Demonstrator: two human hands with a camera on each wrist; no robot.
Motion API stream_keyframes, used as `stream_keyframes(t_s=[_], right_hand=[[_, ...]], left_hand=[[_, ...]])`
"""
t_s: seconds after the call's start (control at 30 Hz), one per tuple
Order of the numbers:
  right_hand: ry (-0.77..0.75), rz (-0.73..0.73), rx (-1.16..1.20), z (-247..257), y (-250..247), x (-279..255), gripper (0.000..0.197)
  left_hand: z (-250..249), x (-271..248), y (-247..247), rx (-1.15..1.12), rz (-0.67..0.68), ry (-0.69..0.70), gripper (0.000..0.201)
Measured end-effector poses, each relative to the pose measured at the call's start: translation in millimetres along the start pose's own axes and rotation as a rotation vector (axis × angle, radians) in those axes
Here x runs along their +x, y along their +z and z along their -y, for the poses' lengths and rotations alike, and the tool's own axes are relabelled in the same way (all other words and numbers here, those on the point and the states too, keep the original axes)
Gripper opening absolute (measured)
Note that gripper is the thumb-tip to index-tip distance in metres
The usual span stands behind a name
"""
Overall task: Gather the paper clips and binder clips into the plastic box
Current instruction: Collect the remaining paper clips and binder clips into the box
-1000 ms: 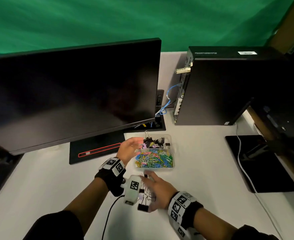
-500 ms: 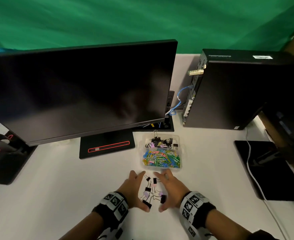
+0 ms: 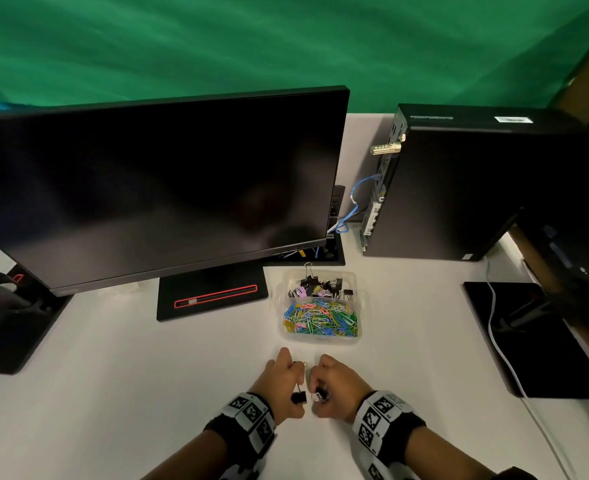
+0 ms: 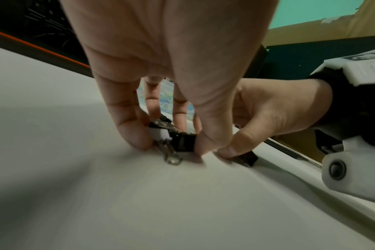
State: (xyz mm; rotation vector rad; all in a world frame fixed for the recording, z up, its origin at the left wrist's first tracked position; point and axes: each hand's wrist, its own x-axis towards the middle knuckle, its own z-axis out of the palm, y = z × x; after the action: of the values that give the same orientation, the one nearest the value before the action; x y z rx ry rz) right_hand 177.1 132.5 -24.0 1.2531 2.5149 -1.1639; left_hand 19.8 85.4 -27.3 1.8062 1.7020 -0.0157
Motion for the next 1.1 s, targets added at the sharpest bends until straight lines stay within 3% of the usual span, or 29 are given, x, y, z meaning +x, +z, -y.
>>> stream_keyframes(t_s=[0.2,0.3,0.5,0.63,0.73,0.87,1.03,1.1], right_hand=[[0.052,-0.005,-0.159,2,-3,-1,0.01],[0.099,-0.019,-0.191,-1,-8,-2,0.025],[0.203,-0.008,-0.044,-5,-42,-10,0.028],[0.162,-0.042,0.068,2,-76,-2,0.026],[0.138,-0.123,0.125,8,-108,17,0.02],[0.194,-0.346,0.189,6,-144,46,0.01],[0.251,-0.487,0.193,-8,-150,76,0.025],[0.264,-0.494,0.232,-15,-143,83,0.014]], left_hand=[[-11,0,-7,0.133,0.071,-0.037,0.039],[-14,0,-9,0.217,0.077,-0.035,0.038],[-8,-3,-11,0.186,0.03,-0.007,0.032],[-1,-3,-11,0.106,-0.015,0.014,0.032],[4,-2,-12,0.045,-0.018,0.008,0.033],[6,1,-13,0.026,-0.015,-0.018,0.032],[6,5,-13,0.047,-0.028,-0.065,0.027],[6,5,-13,0.037,-0.028,-0.078,0.025]])
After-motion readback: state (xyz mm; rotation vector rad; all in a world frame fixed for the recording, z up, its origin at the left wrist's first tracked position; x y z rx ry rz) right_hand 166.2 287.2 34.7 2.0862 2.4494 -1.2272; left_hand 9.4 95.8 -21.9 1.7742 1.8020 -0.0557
